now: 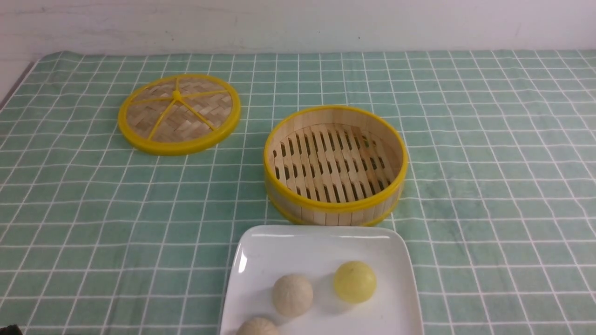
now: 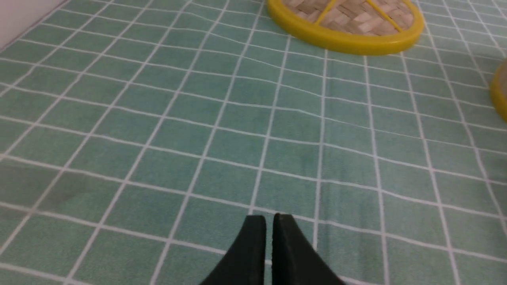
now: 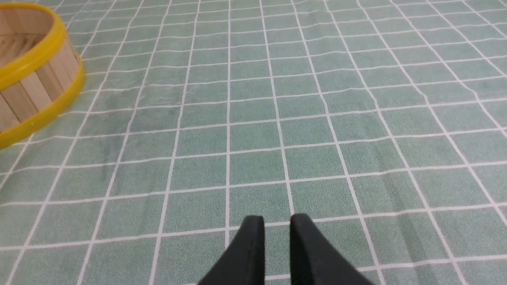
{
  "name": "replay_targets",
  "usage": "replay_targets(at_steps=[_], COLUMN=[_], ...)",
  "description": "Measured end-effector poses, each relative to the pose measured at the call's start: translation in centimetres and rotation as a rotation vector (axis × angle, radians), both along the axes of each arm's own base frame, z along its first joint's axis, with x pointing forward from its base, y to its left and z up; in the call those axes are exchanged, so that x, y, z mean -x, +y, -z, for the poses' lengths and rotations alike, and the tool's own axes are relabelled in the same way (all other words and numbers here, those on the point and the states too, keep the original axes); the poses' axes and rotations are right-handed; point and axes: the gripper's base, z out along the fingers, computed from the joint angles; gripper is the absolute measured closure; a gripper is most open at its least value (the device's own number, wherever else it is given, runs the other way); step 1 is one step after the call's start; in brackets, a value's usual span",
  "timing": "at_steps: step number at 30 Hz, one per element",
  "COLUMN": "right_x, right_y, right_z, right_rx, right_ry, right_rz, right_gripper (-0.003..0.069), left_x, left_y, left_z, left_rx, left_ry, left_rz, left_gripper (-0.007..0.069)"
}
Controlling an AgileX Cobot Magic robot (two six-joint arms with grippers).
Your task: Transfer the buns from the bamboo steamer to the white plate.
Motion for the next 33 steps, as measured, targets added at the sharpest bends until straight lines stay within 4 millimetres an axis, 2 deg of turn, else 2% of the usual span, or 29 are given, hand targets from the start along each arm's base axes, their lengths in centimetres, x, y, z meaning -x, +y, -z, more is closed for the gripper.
replay_targets(at_steps=[33], right_x=[0.00], right_y=[0.00], right_z=[0.00], right_rx=[0.000], right_ry=[0.000], right_rz=[0.001], right_gripper=[0.0502], left_x=[0.08], left_y=[0.10], left_z=[0.35], left_rx=[-0.023], left_ry=[0.000], left_rz=[-0.006], left_gripper=[0.0537])
